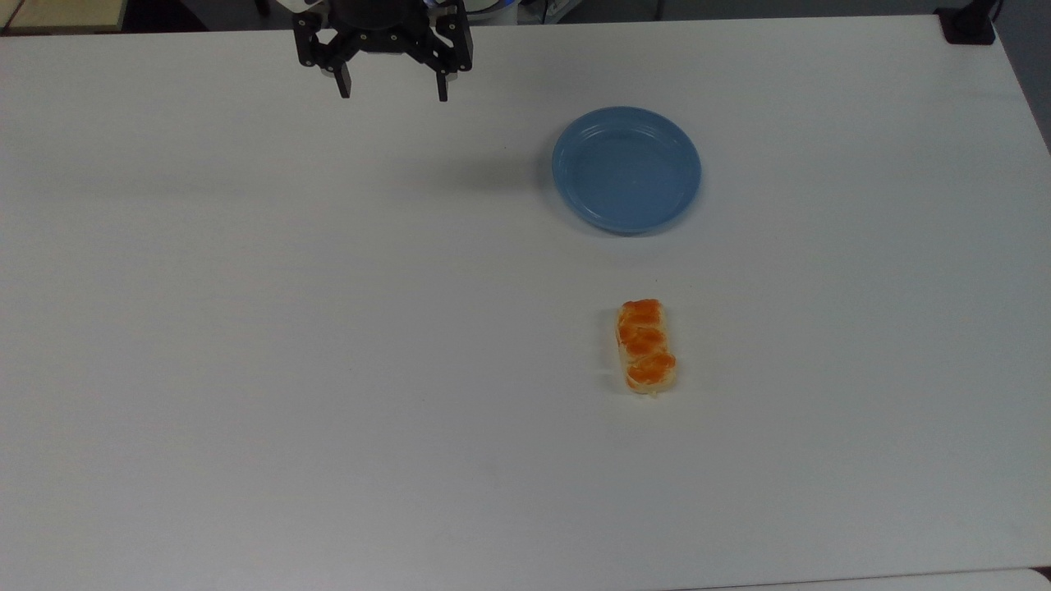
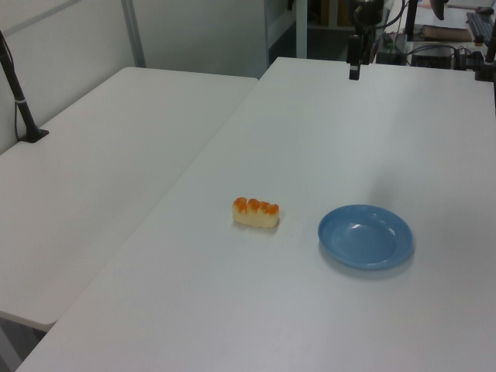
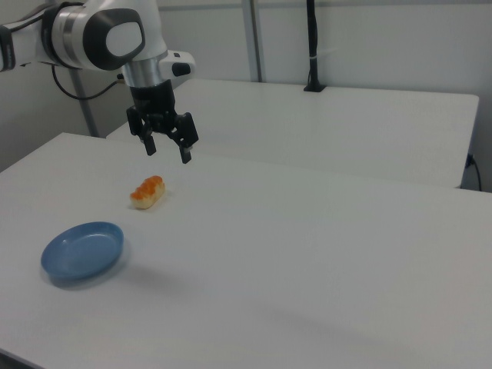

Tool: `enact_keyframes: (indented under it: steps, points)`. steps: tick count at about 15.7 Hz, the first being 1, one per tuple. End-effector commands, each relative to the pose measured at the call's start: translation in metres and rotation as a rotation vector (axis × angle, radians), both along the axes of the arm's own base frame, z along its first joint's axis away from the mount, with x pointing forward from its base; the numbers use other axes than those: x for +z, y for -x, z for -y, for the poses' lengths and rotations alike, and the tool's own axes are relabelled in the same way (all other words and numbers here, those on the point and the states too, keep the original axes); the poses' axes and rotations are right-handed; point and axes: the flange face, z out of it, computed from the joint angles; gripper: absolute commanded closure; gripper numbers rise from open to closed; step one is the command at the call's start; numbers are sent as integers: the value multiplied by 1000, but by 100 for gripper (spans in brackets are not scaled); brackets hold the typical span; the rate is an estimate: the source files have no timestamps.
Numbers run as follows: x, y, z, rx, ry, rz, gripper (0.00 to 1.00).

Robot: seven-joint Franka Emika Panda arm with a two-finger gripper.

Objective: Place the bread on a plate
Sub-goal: 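Move the open gripper over the orange-topped bread roll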

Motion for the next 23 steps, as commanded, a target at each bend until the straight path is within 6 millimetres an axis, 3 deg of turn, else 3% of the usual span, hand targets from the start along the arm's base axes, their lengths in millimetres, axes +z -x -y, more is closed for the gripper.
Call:
enact_keyframes:
  steps: [1,17,23]
  points:
    - [4,-2,-3,3,-17,53,0]
    - [-5,-10,-13,19,-18,67,0]
    - [-48,-41,-92,20,-25,95,0]
